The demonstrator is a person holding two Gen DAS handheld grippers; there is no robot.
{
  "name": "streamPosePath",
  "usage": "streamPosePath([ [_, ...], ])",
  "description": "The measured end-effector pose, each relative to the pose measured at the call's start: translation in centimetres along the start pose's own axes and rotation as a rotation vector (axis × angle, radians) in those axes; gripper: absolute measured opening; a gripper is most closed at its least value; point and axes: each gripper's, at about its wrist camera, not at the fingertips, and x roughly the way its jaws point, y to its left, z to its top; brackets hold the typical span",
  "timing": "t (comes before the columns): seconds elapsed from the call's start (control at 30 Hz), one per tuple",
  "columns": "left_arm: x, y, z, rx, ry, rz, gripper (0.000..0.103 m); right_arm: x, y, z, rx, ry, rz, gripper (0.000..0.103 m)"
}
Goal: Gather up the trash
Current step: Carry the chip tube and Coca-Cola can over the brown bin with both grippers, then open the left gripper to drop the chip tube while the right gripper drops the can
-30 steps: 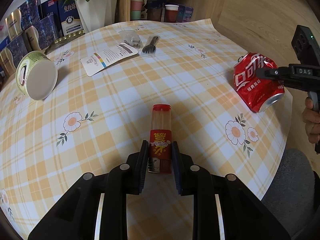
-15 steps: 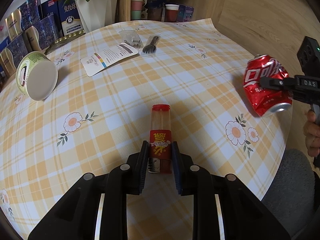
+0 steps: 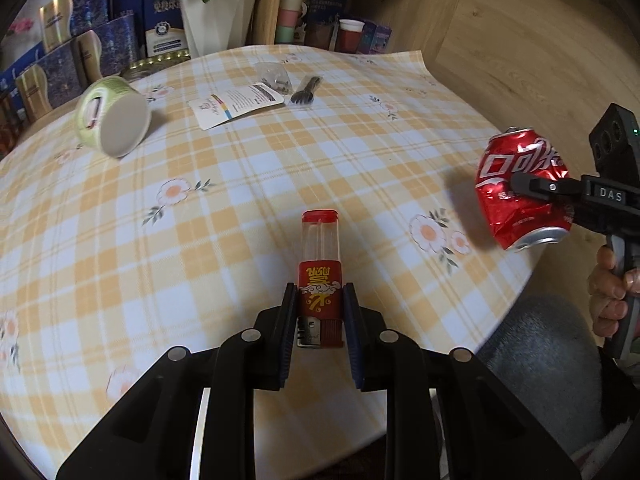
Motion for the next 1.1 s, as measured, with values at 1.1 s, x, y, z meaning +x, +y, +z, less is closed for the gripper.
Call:
streamPosePath([
  [1.1,-2.6,-4.8,-16.0,0.017,0.238,-0.081,0.022,-3.3,5.7,-10.2,-0.092,0.086,0.046,0.013],
])
